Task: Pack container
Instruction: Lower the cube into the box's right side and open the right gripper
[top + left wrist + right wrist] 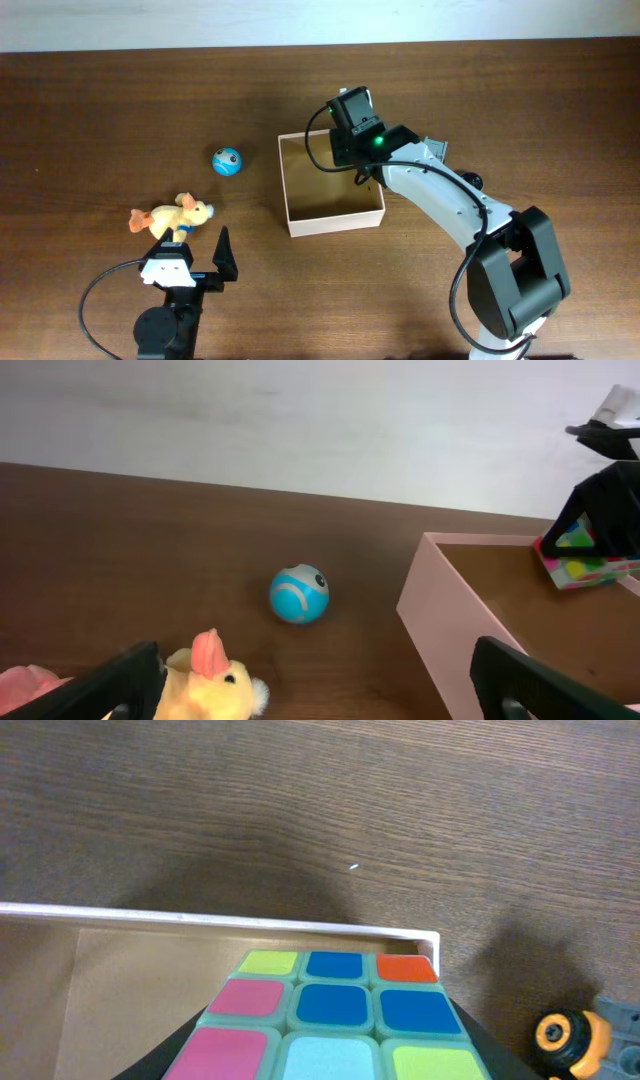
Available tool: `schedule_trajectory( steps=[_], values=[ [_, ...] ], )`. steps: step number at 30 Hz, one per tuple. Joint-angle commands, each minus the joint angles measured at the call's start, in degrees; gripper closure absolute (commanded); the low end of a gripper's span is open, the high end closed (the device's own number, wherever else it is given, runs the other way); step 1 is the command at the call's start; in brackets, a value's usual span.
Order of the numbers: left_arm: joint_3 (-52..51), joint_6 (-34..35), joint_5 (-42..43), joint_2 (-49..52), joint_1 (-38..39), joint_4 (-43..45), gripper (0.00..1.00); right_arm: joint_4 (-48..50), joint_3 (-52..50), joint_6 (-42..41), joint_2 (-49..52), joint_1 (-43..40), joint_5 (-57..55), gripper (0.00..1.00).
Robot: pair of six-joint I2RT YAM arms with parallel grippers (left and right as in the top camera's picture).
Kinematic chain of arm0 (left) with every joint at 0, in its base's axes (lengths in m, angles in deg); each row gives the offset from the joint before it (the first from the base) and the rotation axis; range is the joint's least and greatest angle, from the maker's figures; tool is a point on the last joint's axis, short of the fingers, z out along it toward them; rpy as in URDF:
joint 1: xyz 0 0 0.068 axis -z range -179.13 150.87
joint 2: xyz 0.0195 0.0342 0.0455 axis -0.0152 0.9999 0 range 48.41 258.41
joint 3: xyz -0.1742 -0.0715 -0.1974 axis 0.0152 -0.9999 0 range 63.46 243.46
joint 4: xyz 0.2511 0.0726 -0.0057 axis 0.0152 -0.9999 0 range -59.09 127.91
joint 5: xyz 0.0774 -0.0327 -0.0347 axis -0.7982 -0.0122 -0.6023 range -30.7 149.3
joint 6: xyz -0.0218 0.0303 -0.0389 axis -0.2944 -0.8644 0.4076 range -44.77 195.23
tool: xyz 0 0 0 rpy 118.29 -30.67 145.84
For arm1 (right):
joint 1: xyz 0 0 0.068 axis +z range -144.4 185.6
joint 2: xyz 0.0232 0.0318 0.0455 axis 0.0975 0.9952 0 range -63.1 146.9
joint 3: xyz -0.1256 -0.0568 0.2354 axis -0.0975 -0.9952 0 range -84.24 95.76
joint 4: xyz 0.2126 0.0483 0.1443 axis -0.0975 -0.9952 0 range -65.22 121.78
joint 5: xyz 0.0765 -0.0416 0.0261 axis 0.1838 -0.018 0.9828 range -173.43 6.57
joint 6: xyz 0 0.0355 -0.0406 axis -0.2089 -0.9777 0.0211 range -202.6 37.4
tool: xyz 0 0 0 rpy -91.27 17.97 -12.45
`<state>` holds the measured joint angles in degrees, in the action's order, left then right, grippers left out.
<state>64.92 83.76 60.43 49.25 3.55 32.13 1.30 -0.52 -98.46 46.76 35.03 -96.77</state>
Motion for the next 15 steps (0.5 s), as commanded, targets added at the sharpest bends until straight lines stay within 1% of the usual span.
schedule_trajectory(
  steps=[1, 15],
  values=[
    [-0.33, -1.14, 0.63, -0.5, 0.17, 0.13, 0.01, -1.03, 3.32, 0.63, 0.22, 1.2, 1.14, 0.52],
    [-0.33, -1.14, 0.63, -0.5, 0.17, 0.13, 0.01, -2.08, 3.69, 1.49, 0.22, 2.23, 1.07, 0.53]
  ],
)
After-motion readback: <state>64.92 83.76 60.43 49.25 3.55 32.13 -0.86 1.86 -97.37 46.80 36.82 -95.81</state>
